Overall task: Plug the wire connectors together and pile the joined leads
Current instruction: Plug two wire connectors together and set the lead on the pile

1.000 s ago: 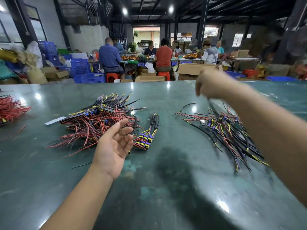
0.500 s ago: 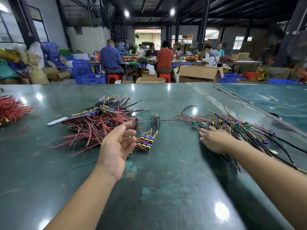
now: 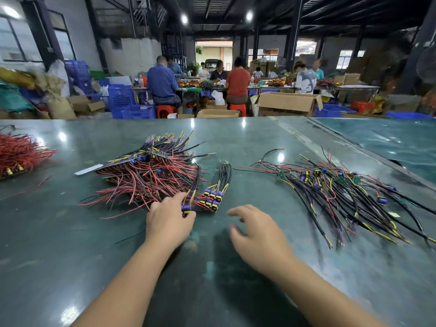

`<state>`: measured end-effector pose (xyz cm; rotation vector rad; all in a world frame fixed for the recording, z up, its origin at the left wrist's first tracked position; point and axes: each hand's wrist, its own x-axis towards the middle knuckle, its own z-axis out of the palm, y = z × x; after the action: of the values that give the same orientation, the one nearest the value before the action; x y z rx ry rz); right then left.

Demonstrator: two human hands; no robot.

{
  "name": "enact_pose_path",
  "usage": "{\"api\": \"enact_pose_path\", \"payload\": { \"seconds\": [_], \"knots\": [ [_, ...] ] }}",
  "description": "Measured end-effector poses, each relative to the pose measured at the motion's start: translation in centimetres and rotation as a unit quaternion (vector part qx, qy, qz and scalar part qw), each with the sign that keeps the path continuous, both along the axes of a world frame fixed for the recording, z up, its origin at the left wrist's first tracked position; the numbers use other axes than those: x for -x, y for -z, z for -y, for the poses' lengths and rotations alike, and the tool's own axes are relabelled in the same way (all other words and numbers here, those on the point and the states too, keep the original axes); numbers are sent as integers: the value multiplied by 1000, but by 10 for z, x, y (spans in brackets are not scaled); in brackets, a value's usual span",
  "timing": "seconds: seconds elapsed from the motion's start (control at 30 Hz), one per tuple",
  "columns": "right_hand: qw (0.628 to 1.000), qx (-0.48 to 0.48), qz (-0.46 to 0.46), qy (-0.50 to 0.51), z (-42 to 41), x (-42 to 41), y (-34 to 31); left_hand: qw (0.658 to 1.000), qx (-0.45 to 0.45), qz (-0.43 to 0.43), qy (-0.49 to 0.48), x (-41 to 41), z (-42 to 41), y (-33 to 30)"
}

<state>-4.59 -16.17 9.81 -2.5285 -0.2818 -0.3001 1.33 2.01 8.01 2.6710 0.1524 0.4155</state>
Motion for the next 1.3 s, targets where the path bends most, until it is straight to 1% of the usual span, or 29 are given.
{"api": "enact_pose_path", "payload": {
  "seconds": [0.03, 0.1, 0.17, 0.23, 0.3, 0.37, 0.4, 0.43, 0.47, 0.57, 0.63, 0.77, 0.83, 0.9, 1.0, 1.07, 1.1, 1.13, 1.17, 1.23, 1.27, 1.3],
  "knots": [
    [1000, -7, 12, -9, -1, -1, 4, 999, 31, 18, 4, 1, 0, -2],
    [997, -66, 14, -23, -1, -5, 7, 993, 96, 61, 11, 5, 1, -6],
    [989, -147, -11, -30, 0, -8, 7, 983, 150, 101, 24, 9, 7, -10],
    [974, -219, -44, -42, 0, -10, 7, 966, 209, 139, 60, 14, 15, -17],
    [941, -324, -77, -58, -3, -11, 7, 943, 255, 176, 122, 22, 25, -23],
    [882, -452, -101, -92, -8, -9, 7, 932, 243, 197, 186, 31, 34, -25],
    [854, -498, -104, -110, -10, -8, 7, 930, 231, 196, 210, 34, 38, -24],
    [837, -524, -99, -121, -12, -8, 8, 928, 224, 194, 225, 37, 42, -23],
    [830, -536, -89, -123, -12, -8, 8, 927, 224, 191, 234, 38, 43, -23],
    [818, -561, -71, -104, -6, -10, 7, 921, 240, 152, 266, 38, 41, -21],
    [809, -575, -75, -96, 0, -12, 4, 911, 280, 107, 282, 37, 38, -21],
    [818, -554, -99, -116, 9, -12, 1, 864, 418, 44, 278, 34, 35, -25],
    [811, -562, -122, -105, 10, -11, 2, 849, 449, 26, 278, 33, 34, -26],
    [805, -569, -135, -97, 10, -11, 3, 841, 462, 8, 281, 32, 33, -26],
    [802, -575, -113, -117, 9, -11, 2, 830, 479, -11, 287, 32, 33, -24],
    [806, -567, -77, -153, 9, -10, -1, 805, 513, -28, 297, 33, 34, -24],
    [814, -554, -55, -164, 9, -10, -3, 797, 523, -29, 300, 32, 35, -24],
    [828, -535, -29, -166, 10, -10, -5, 798, 527, -16, 294, 32, 37, -25],
    [845, -509, 2, -163, 10, -9, -7, 803, 528, 14, 274, 32, 38, -27],
    [882, -443, 79, -143, 12, -9, -11, 820, 530, 117, 183, 33, 40, -33],
    [899, -399, 126, -127, 13, -10, -14, 836, 502, 185, 121, 33, 39, -35],
    [913, -349, 176, -112, 15, -11, -16, 859, 443, 249, 62, 33, 35, -37]
  ]
}}
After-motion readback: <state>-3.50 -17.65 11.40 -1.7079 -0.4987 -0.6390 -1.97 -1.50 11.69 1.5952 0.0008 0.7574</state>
